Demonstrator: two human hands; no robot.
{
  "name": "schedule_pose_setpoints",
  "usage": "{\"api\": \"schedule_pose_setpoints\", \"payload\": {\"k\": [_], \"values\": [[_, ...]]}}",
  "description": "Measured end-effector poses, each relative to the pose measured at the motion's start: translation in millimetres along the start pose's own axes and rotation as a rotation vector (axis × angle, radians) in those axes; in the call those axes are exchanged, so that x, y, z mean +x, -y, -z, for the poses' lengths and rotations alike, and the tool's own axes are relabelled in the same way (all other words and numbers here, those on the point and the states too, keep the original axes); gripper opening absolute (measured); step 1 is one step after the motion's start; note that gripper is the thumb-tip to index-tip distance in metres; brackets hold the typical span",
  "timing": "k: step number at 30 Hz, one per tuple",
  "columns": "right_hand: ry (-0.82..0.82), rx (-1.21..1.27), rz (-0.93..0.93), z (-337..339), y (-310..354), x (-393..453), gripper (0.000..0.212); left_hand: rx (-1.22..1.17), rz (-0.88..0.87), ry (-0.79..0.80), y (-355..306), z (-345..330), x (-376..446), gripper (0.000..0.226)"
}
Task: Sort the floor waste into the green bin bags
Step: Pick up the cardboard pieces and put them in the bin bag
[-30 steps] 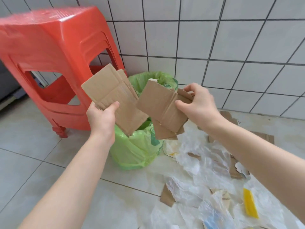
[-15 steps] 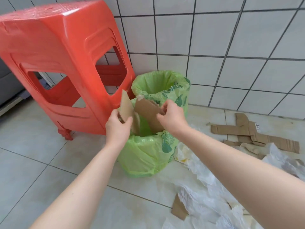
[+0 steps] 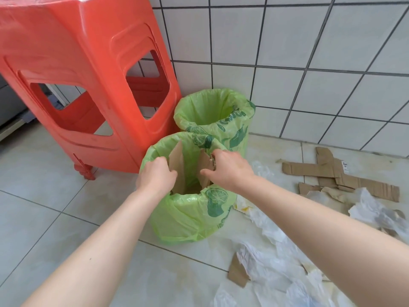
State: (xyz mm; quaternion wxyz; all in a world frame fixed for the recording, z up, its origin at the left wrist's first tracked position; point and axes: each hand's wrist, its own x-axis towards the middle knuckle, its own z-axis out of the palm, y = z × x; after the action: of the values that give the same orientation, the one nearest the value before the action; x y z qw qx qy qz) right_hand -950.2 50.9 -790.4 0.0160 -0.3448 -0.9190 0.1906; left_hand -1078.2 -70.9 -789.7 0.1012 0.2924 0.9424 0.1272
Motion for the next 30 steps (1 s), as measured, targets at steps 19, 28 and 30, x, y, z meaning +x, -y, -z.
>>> {"api": "schedule_pose_setpoints", "payload": {"k": [19,28,30], "values": [[-0.093,0.406,-0.149,24.7,-98.4,-131.7,0.025,-0.409,-0.407,-0.237,-64.3,-22.0,-114.8,0.014],[0.003,0.456,-0.331,-32.2,-172.6,-287.0,0.014,-0.268,-0.467,0.166,-68.1,-127.6,-225.7,0.014],[0.048,0.458,-0.354,-51.0,-181.1,-319.1,0.014,-0.167,-0.491,0.319,-60.8,-149.0,-251.3,0.014]]}}
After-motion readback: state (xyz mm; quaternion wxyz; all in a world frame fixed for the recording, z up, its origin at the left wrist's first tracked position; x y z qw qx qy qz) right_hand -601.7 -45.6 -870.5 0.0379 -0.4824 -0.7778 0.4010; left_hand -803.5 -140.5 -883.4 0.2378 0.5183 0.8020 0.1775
